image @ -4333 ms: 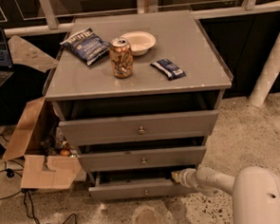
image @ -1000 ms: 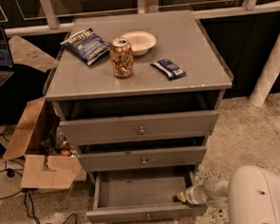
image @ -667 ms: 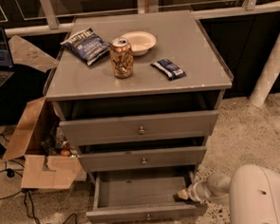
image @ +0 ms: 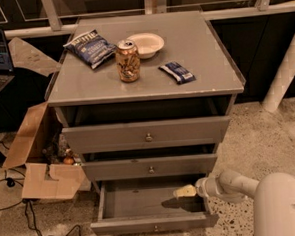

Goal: Open bottom drawer

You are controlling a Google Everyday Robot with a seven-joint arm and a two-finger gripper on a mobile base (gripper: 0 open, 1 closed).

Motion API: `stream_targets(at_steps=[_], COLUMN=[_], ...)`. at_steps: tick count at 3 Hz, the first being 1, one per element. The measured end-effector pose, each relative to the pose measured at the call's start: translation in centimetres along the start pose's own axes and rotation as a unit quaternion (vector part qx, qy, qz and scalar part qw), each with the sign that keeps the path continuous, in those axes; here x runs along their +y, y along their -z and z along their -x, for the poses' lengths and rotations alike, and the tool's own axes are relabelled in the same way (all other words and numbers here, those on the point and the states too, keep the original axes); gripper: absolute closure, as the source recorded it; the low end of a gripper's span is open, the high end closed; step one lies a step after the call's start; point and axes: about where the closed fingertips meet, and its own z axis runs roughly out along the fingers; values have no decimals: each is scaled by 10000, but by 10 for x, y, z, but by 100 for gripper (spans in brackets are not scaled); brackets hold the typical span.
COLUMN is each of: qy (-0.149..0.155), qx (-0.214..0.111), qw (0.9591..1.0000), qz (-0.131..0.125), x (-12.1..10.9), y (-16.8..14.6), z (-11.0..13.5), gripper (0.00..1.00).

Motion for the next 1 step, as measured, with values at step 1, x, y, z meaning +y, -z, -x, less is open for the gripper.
stream_targets(at_steps=[1], qy=[0], qx=[0], qw=[10000], qz=[0], x=[0], y=[0], z=[0], gripper=[0])
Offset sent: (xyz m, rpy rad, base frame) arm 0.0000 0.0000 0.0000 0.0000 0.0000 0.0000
